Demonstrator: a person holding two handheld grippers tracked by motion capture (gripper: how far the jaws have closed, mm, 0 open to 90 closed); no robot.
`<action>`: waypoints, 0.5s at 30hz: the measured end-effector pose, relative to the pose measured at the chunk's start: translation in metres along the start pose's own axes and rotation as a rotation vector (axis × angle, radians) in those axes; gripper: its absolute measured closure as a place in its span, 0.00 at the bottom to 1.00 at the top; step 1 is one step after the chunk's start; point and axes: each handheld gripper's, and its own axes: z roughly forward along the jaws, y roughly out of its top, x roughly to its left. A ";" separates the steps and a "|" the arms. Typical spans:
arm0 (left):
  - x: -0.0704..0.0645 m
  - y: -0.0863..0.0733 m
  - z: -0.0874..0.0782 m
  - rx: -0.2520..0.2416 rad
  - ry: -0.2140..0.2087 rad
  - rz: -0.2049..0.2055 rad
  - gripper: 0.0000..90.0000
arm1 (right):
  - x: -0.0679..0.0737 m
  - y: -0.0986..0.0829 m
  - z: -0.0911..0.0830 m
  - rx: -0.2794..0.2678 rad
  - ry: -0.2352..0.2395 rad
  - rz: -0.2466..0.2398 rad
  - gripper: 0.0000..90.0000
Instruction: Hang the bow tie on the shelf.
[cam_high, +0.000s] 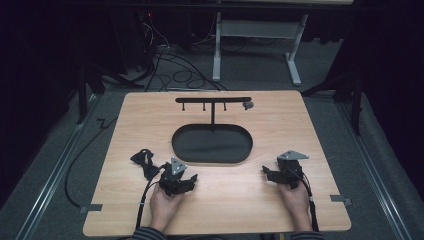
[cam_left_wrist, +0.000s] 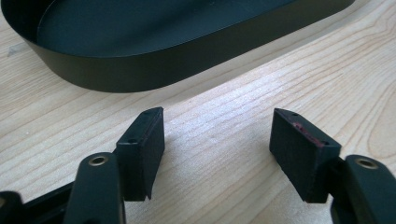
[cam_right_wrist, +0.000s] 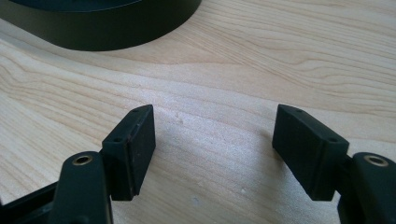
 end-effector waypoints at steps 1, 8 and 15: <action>0.000 0.000 0.000 0.000 0.001 -0.002 0.39 | 0.000 0.000 0.000 0.000 0.000 0.000 0.35; 0.000 0.000 -0.001 0.002 0.002 -0.004 0.39 | 0.000 0.000 0.000 0.000 0.000 0.000 0.35; 0.000 0.000 -0.001 0.002 0.002 -0.005 0.39 | 0.000 0.000 0.000 -0.001 0.003 -0.001 0.35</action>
